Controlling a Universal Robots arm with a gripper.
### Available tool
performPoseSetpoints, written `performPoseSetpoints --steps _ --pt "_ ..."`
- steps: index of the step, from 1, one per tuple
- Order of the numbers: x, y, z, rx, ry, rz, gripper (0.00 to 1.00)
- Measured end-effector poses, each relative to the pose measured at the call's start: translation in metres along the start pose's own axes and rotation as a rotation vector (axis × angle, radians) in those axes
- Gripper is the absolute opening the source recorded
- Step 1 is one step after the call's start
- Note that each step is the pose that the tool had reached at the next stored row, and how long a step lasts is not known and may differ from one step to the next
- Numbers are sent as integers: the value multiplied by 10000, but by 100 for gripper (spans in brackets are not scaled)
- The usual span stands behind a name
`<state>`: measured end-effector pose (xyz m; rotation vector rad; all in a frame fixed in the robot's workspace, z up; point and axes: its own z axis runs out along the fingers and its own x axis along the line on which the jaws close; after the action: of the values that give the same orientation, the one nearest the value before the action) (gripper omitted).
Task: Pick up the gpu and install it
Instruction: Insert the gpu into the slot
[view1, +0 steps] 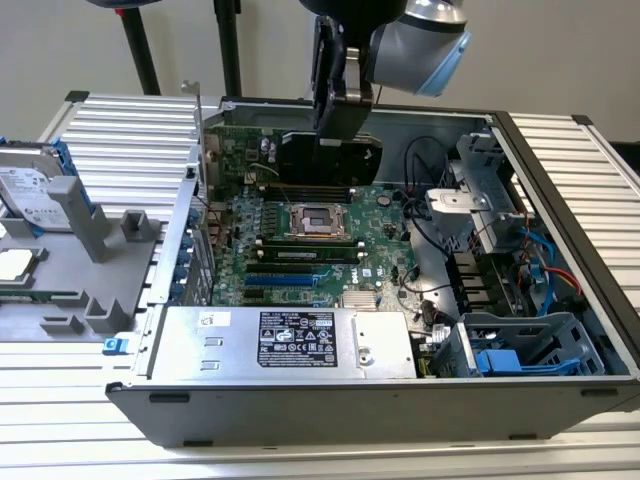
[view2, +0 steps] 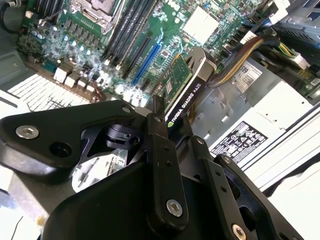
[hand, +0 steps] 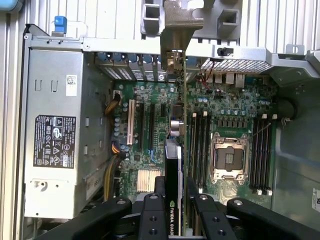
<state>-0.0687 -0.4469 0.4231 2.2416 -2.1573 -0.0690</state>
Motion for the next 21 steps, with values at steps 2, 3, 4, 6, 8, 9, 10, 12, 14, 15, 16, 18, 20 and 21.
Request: performPoseSetpoints --steps 2,3,4,6,8,9,10,12,14,15,16,18,20,21 --pt "0 0 0 -1 4 -79 0" --pt "0 0 0 -1 4 -86 0" --pt "0 0 0 -1 5 -85 0" --pt "0 0 0 -1 5 -86 0" --pt "0 0 0 -1 5 -86 0" --pt "0 0 2 -1 6 -86 0" --pt "0 0 4 0 8 -86 0" --pt "0 -1 9 0 18 -87 0" --pt "-1 -2 15 10 22 -87 0" --pt "-2 -1 19 16 23 -85 0" --pt "-2 -2 21 23 25 -86 0" --pt "-3 -2 27 37 27 -86 0" --pt "-3 -2 32 52 28 -86 0" --pt "-3 -2 33 55 29 -86 0"
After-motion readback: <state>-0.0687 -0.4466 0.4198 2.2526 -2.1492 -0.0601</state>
